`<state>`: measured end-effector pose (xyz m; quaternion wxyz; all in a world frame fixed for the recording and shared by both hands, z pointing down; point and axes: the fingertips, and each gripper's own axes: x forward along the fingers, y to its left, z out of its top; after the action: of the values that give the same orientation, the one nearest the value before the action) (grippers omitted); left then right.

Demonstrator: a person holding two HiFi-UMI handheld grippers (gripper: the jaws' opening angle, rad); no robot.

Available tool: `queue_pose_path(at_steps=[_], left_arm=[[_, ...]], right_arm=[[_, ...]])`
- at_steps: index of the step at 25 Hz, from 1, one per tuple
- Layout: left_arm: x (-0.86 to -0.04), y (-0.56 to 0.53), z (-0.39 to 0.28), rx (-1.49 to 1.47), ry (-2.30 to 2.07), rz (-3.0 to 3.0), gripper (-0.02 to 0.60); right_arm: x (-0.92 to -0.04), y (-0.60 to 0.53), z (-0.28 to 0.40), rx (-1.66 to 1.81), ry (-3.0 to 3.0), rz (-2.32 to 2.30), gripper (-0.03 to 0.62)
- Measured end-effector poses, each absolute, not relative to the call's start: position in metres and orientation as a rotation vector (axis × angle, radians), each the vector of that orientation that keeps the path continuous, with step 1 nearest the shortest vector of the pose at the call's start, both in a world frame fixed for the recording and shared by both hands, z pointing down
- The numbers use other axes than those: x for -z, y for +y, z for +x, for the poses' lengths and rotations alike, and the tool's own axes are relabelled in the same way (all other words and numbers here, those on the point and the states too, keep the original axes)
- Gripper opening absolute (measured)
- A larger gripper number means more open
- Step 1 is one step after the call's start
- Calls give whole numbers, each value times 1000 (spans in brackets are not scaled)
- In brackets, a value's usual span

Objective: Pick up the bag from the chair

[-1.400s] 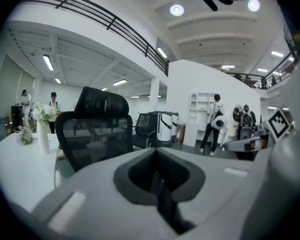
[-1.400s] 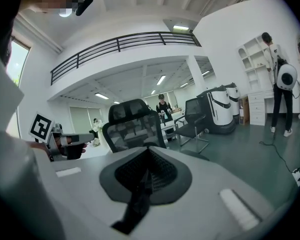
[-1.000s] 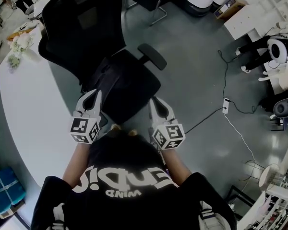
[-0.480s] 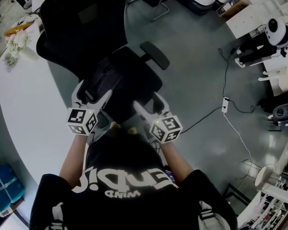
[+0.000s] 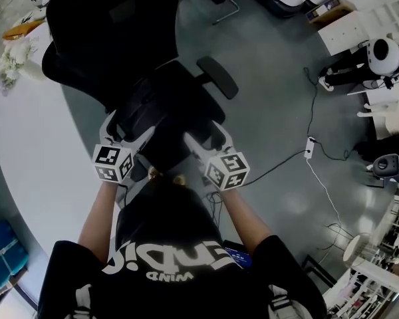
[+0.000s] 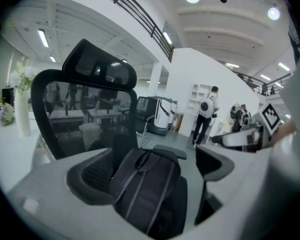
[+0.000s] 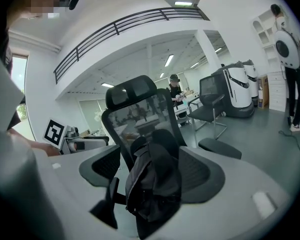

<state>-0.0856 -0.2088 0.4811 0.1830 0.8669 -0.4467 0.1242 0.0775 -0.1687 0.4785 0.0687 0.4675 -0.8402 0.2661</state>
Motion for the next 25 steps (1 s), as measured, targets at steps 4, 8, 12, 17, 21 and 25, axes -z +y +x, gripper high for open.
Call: queue_pose_path(at_steps=[4, 8, 12, 17, 21, 25], left_arm=[[-509, -231, -91, -378, -1249, 2417, 529], [-543, -259, -96, -399, -1227, 2399, 544], [-569, -283, -94, -434, -1168, 2406, 566], [-617, -309, -88, -463, -1104, 2399, 587], [-648, -324, -84, -432, -1035, 2383, 594], [-664, -332, -76, -399, -956, 2359, 595]], right_arm=[[-504, -192, 67, -844, -2506, 1389, 356], [-539, -217, 59, -865, -2486, 1384, 356], [-562, -238, 52, -881, -2472, 1385, 356], [-604, -259, 46, -881, -2457, 1351, 356], [-633, -274, 41, -922, -2453, 1352, 357], [-644, -282, 44, -963, -2466, 1340, 352]])
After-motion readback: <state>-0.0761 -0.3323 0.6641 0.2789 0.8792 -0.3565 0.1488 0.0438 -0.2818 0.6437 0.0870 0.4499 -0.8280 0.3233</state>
